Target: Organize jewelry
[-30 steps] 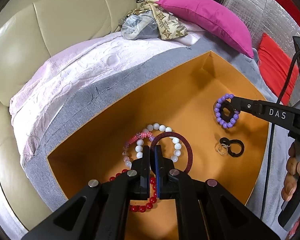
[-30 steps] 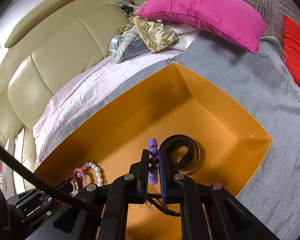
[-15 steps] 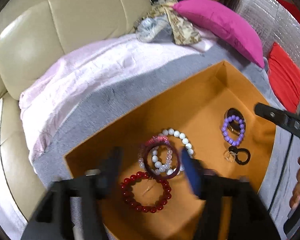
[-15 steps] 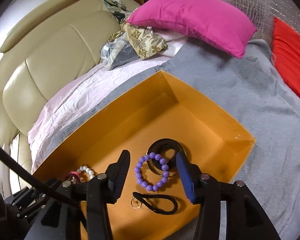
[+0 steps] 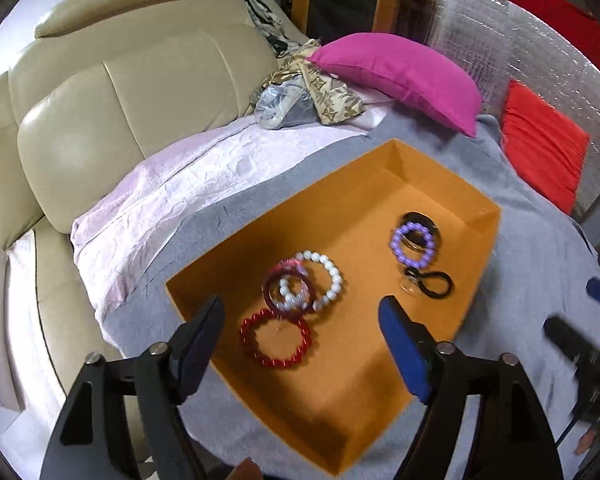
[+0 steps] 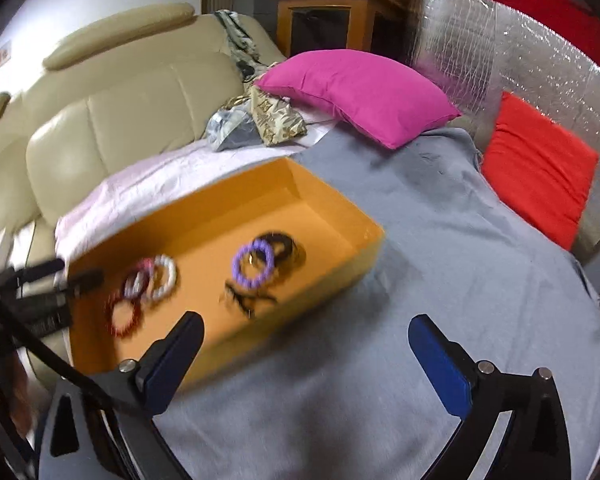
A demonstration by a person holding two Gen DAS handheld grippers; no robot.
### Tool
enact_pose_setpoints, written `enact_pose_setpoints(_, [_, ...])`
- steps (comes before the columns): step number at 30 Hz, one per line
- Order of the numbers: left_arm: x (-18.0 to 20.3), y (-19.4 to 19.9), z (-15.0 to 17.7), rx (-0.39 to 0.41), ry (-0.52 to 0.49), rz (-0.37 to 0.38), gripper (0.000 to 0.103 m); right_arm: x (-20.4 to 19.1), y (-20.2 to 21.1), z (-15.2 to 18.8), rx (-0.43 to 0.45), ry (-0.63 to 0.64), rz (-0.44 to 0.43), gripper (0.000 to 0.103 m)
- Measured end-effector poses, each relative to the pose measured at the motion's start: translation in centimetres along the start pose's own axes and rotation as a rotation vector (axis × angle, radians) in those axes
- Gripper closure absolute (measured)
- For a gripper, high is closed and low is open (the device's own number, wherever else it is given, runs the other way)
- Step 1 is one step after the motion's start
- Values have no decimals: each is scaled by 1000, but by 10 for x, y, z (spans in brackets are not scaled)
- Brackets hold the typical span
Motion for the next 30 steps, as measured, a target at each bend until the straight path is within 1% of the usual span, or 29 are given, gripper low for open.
enact_pose_setpoints(1, [3,7,3,10,-14,-14,19,-1,4,6,0,9,-1,0])
enact_pose_setpoints(3, [7,15,5,25,-28,-42,13,-2,15,21,6,27,10,0])
enact_pose_setpoints(4, [8,20,6,34,-31,-51,12,-1,20,28,11,22,11,0])
enact_pose_setpoints(9, [21,41,16,62,-54,-35,12,0,40,48,24,-4,-2,0])
enact_pose_setpoints(17, [29,62,20,116,-63,-24,12,1,62,53,59,-26,6,0])
enact_pose_setpoints(19, [30,65,20,129,-66,-30,12,1,65,54,66,-31,11,0])
enact_pose_setpoints(26, [28,63,20,124,-66,-31,10,-4,67,55,68,-42,8,0])
enact_pose_setpoints(30, [25,58,19,112,-59,-49,9,-5,63,55,62,-39,10,0])
Point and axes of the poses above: each gripper's, at about its wrist camera, not at the fingertips, and y roughly against the way its jaws point, x to its right, z to its underside, the point moved 3 cm from there along -y, roughly the way its jaws point, and after that the axes turned 15 degrees about z, right-handed, at the moved point
